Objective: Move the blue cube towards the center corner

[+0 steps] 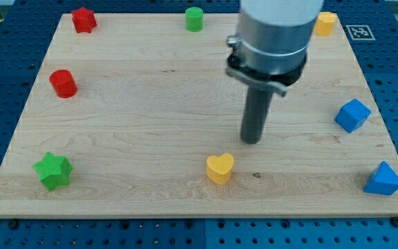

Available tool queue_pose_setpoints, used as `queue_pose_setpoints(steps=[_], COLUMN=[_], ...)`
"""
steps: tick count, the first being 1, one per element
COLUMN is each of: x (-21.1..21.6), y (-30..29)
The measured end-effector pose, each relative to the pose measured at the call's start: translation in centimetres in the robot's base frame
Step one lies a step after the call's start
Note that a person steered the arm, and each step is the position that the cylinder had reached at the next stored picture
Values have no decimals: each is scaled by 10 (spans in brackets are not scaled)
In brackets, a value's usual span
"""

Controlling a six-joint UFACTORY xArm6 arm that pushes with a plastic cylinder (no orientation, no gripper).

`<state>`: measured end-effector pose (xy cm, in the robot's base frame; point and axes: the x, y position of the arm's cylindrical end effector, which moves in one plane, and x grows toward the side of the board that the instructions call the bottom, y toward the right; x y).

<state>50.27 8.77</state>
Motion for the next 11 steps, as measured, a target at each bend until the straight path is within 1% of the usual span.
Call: queue_pose_setpoints(steps=[2,4,5,6,11], x=[-1,-1,-1,-1,-12], y=[125,152,179,187,183])
